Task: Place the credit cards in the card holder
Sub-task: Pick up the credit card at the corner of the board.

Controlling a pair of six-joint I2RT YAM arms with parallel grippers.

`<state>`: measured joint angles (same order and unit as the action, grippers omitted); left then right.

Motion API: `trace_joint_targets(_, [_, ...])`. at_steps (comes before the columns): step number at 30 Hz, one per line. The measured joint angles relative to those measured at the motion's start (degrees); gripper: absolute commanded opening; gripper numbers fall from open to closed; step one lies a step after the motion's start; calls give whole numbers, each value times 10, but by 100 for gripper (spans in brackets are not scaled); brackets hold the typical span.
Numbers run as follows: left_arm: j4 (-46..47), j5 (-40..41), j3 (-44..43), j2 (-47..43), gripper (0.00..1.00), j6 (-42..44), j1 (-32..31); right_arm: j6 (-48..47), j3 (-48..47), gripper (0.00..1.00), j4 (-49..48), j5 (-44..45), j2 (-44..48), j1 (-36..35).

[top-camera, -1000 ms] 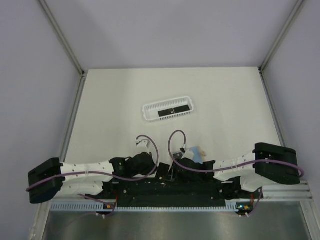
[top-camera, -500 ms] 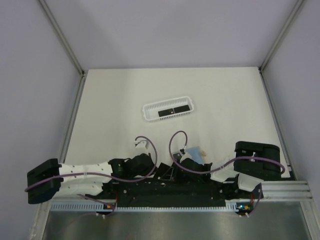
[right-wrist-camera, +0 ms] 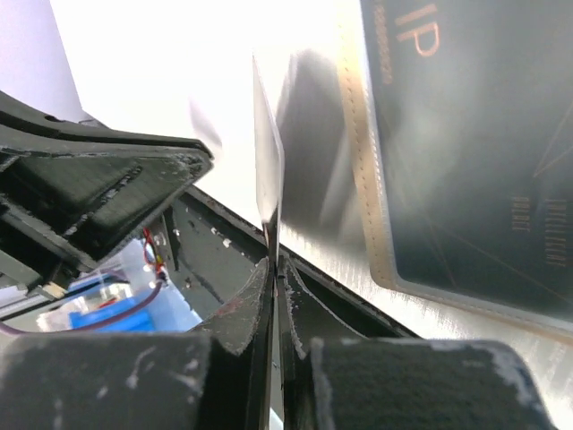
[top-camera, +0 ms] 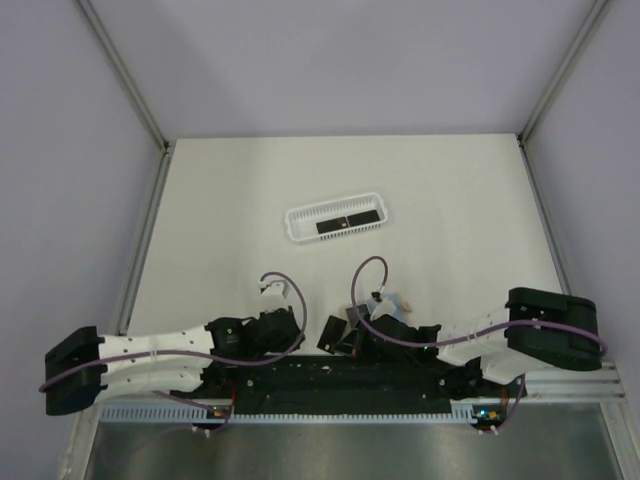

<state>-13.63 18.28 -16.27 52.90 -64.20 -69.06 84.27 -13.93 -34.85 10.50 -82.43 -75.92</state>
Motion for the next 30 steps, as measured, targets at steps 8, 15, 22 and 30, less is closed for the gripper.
trace_joint_targets(8, [-69, 96, -66, -127, 50, 75, 0, -128, -67, 0, 208, 15, 127, 55])
trace_joint_targets(15, [-43, 136, -108, -179, 51, 154, 0, -291, -73, 0, 195, -217, 197, 233])
trace_joint_targets(22, [19, 116, -108, -273, 54, 206, 1, -358, -87, 0, 155, -420, 203, 251])
trace_joint_targets(30, [55, 77, -108, -271, 51, 240, 1, -325, -86, 0, -5, -536, 199, 268])
